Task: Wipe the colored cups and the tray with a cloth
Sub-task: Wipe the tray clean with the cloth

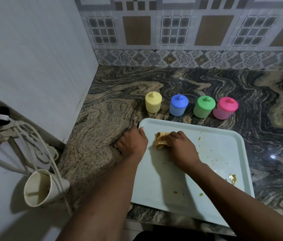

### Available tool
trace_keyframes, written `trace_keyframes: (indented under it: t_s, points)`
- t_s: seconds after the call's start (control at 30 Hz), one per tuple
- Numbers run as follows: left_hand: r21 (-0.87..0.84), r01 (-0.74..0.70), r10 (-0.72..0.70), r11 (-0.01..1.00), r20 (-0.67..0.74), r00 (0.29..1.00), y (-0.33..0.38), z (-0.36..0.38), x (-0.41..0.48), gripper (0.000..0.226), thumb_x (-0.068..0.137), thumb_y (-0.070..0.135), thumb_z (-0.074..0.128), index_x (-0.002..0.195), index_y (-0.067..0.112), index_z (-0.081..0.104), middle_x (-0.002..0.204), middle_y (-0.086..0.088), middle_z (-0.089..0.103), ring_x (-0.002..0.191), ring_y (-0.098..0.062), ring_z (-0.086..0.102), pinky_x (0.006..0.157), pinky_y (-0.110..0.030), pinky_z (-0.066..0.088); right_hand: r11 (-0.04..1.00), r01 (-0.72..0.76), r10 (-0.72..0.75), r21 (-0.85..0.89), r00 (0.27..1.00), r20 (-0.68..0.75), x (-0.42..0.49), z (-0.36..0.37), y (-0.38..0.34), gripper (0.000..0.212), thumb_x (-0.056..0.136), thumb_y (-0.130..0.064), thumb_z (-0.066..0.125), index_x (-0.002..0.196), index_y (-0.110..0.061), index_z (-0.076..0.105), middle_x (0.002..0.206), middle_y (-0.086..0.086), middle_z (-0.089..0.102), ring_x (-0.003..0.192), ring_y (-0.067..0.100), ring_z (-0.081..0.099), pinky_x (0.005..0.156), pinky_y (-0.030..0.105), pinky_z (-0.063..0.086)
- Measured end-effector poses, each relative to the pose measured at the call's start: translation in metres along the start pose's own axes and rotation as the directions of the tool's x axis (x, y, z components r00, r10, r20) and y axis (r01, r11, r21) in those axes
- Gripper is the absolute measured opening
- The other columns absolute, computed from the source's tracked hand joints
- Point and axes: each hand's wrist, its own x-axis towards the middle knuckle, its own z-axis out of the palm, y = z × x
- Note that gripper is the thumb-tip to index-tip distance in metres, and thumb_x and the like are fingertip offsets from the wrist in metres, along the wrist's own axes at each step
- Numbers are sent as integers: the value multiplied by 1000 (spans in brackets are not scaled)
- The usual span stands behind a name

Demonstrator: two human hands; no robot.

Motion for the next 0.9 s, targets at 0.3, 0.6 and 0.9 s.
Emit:
trace_keyframes:
  t_s: [0.3,0.6,0.9]
  points:
    - [-19,-3,3,1000,-25,1000,-1,2,-1,40,102,47,44,110,14,64,107,-15,69,100,-39,66,80,-44,48,987,158,-158,15,987,21,-111,6,-34,32,65,-21,75,96,-26,69,88,-9,63,79,19,54,60,30,47]
    - [-68,80,-82,994,-25,996,4,1,-4,38,100,46,48,110,12,62,110,-16,68,102,-40,65,83,-46,46,895,-1,-144,446,946,290,-134,-29,-27,25,77,-29,58,99,-38,66,87,-26,61,84,-5,52,70,18,43]
    - [92,-487,492,868,-41,869,-16,18,-62,48,100,34,43,145,16,45,156,-8,39,145,-31,32,116,-49,27,882,-301,354,362,931,-90,-6,-63,57,22,91,-12,50,101,-12,70,94,15,73,88,38,63,68,37,47]
